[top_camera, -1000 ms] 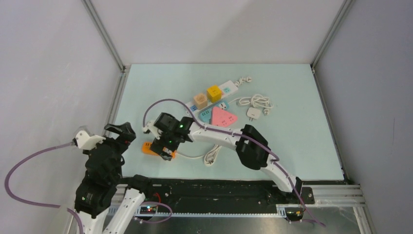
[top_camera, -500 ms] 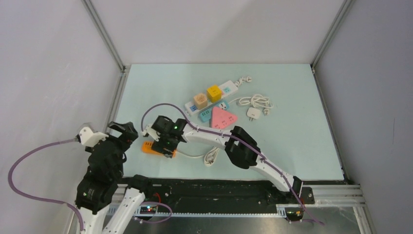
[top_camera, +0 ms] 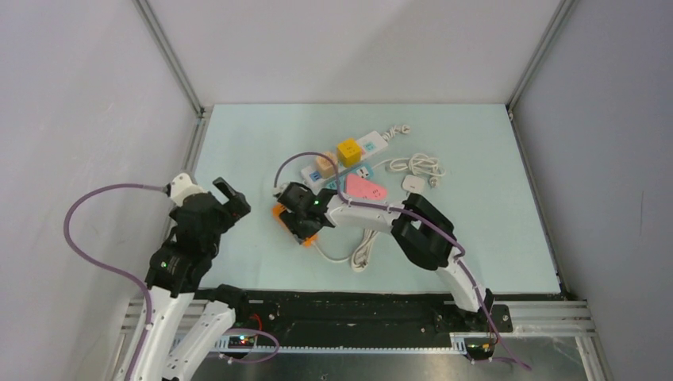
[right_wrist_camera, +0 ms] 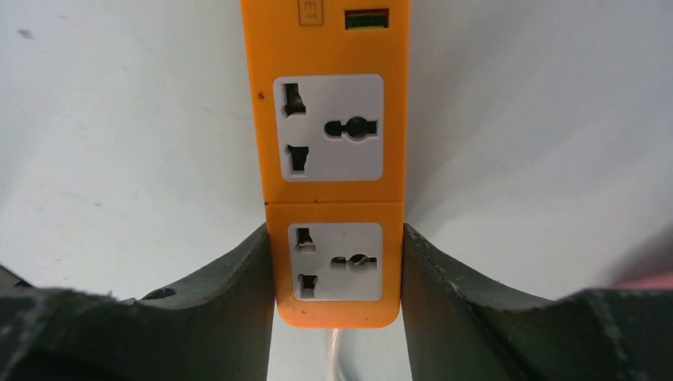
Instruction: Insert the plug
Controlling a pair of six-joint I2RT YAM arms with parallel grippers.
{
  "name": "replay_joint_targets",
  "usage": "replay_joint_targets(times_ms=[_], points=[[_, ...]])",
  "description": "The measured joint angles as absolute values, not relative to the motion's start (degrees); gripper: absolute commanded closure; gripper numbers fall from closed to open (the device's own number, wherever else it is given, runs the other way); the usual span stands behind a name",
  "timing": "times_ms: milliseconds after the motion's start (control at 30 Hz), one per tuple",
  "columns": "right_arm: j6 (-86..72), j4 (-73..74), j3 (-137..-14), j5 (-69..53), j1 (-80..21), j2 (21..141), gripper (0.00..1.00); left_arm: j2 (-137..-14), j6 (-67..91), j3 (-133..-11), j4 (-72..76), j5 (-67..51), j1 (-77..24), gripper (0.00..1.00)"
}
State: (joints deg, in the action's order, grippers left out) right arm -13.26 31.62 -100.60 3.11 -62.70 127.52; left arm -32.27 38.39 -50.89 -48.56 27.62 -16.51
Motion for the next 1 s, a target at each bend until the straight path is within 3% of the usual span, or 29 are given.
replay_joint_targets(times_ms=[100,267,333,700,1000], points=[[-17.0,32.8,-97.5,6.0,-61.8,125.2,0.61,-32.8,38.4,-49.9,-47.4,26.3,-16.5,0.01],[-20.7,34.4,-95.3,7.8,-61.1,123.6,0.1,-34.3,38.5,-49.1,-44.8,24.7,-16.4,0.02],[-21.6,35.1,-95.2,8.2,-61.1,123.5,0.03,-35.2,38.5,-48.7,-43.9,23.9,-16.3,0.02],[-21.9,33.6,-93.8,-0.4,-52.5,111.7,0.01,-39.3,38.0,-46.4,-39.3,20.3,-15.9,0.02],[-27.0,29.2,-79.6,4.0,-31.9,89.3,0.03,-40.6,37.4,-42.8,-36.4,15.2,-15.8,0.02]])
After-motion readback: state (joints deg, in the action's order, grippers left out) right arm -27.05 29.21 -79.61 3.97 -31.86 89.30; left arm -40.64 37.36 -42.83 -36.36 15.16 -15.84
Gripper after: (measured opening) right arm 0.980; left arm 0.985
